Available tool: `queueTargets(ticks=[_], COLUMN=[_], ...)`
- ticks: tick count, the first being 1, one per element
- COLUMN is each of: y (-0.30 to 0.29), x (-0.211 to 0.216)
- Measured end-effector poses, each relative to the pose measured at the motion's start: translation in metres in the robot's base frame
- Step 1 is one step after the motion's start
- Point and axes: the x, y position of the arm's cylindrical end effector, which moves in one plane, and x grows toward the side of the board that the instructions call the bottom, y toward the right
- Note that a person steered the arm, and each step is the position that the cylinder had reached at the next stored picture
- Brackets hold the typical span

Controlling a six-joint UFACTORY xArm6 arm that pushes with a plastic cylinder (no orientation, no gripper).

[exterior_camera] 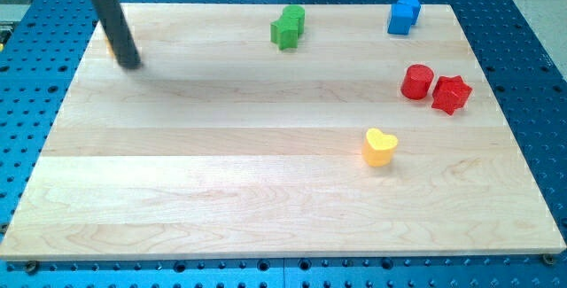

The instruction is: Take the yellow blocks to the top left corner

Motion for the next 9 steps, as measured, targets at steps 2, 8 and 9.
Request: queueTargets(ticks=[2, 8, 9], y=[0.006, 0.134, 0.162], x=[0.007, 0.077, 0.100])
